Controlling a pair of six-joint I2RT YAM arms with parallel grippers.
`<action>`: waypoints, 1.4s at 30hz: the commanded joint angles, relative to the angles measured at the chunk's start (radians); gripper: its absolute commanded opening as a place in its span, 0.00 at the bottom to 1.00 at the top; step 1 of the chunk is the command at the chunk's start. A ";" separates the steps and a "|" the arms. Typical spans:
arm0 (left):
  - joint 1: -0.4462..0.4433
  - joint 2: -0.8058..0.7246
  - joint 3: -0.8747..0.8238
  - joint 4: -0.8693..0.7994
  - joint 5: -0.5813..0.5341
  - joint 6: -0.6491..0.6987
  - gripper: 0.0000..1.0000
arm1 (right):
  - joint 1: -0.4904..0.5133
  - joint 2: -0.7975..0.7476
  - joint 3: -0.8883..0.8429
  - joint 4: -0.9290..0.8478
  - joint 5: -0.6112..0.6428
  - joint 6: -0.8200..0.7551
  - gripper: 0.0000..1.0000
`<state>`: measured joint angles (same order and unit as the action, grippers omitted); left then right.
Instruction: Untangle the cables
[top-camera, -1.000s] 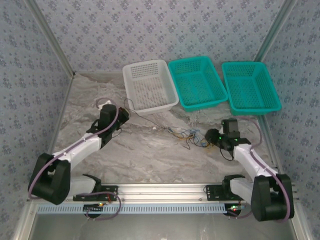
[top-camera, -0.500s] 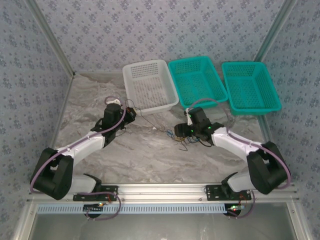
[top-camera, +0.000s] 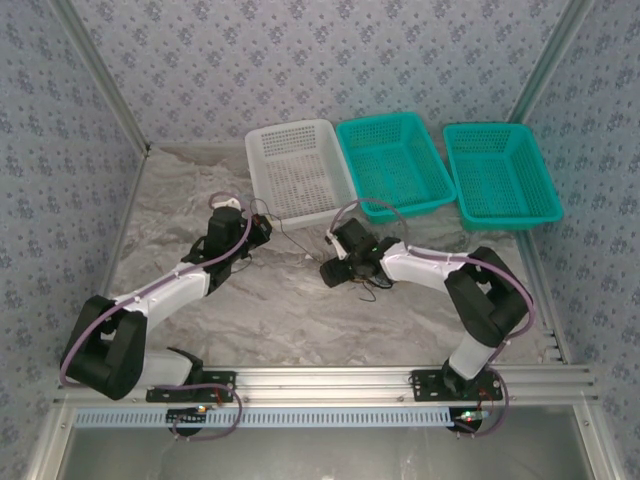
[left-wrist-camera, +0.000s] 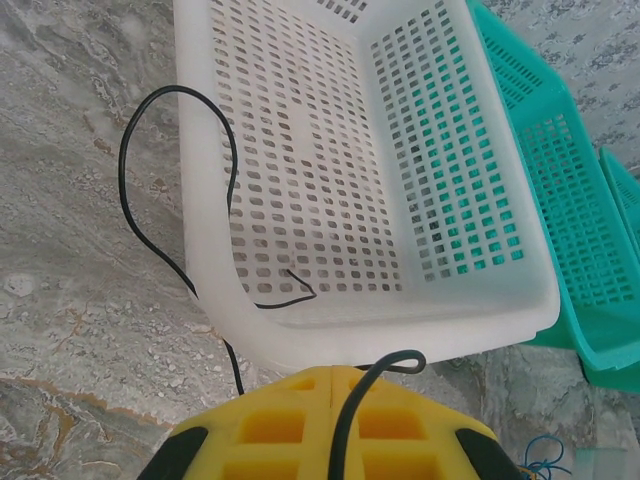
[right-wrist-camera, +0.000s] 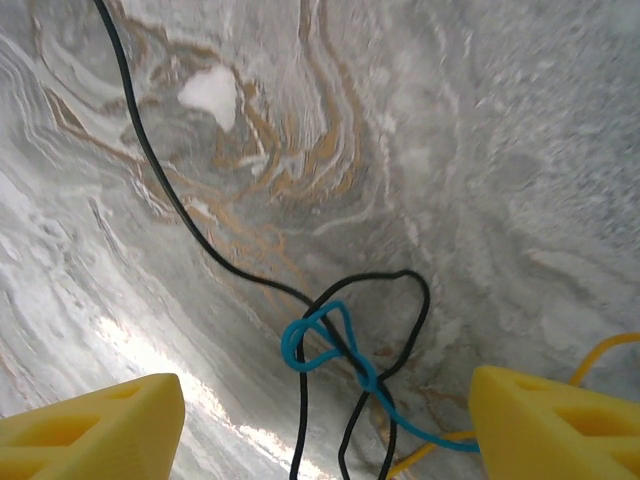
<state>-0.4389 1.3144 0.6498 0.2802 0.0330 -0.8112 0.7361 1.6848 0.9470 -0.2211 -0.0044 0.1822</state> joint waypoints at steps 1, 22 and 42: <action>0.002 -0.031 0.037 -0.017 -0.013 0.030 0.00 | 0.015 0.023 0.018 -0.058 0.045 -0.014 0.74; 0.185 -0.368 0.024 -0.461 -0.422 -0.018 0.00 | -0.130 -0.138 -0.143 -0.122 0.185 0.081 0.17; 0.206 -0.374 0.295 -0.385 -0.036 0.104 0.00 | -0.231 -0.521 -0.208 -0.017 0.145 0.204 1.00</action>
<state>-0.2356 0.9112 0.8452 -0.1482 -0.1387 -0.7570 0.5289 1.2121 0.7631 -0.2481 0.1081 0.3405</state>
